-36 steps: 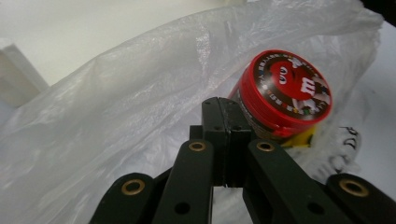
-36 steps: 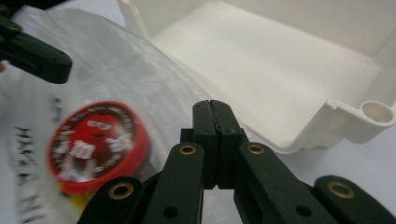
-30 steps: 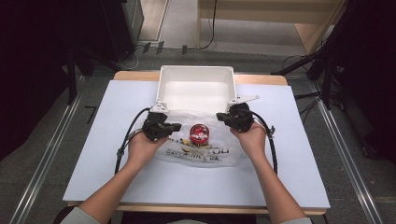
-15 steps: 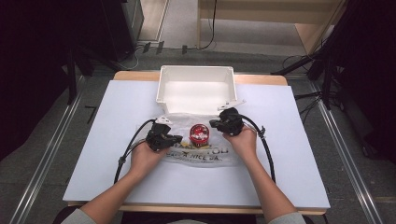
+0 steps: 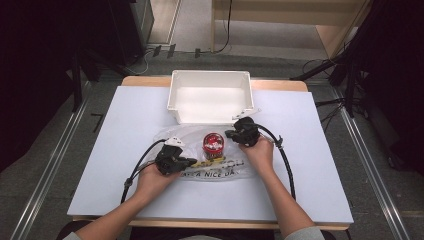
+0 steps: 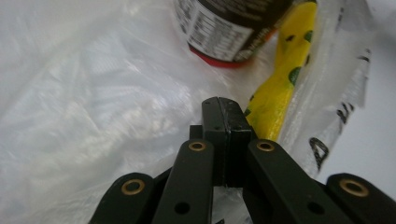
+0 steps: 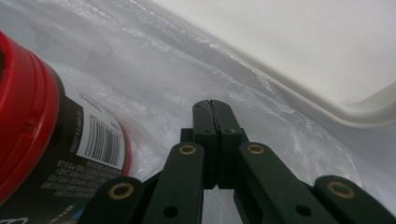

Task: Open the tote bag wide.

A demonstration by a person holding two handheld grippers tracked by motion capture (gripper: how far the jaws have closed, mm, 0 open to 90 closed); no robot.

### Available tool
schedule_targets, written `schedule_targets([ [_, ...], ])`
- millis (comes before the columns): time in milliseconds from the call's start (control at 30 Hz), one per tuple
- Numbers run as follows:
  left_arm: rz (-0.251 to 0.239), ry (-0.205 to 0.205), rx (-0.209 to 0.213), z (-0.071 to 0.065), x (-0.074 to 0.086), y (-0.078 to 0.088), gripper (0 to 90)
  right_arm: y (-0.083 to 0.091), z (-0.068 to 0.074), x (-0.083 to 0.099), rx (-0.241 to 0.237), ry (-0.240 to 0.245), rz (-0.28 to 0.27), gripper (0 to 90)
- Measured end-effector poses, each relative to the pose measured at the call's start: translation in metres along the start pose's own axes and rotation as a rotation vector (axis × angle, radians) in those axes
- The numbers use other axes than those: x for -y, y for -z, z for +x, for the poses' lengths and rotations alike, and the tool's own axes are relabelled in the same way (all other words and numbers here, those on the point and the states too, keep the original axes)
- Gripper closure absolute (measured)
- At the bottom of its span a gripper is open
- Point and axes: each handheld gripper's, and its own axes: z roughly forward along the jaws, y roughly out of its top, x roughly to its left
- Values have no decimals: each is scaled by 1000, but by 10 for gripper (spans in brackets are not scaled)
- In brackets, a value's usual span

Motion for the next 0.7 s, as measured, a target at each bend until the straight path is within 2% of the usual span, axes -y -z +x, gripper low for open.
schedule_targets([
  [133, 7, -18, 13, -5, 6, 3, 900, -2, -1, 0, 9, 5, 4, 900],
  [267, 7, -48, 7, -12, 12, 6, 900, -4, -2, 0, 21, -7, -9, 900],
  [467, 14, -82, 7, -18, 16, 8, 900, -10, -1, -2, 42, 2, -43, 900],
  [700, 24, -90, 18, -21, 21, 12, 900, -13, -1, -3, 42, -9, -63, 900],
])
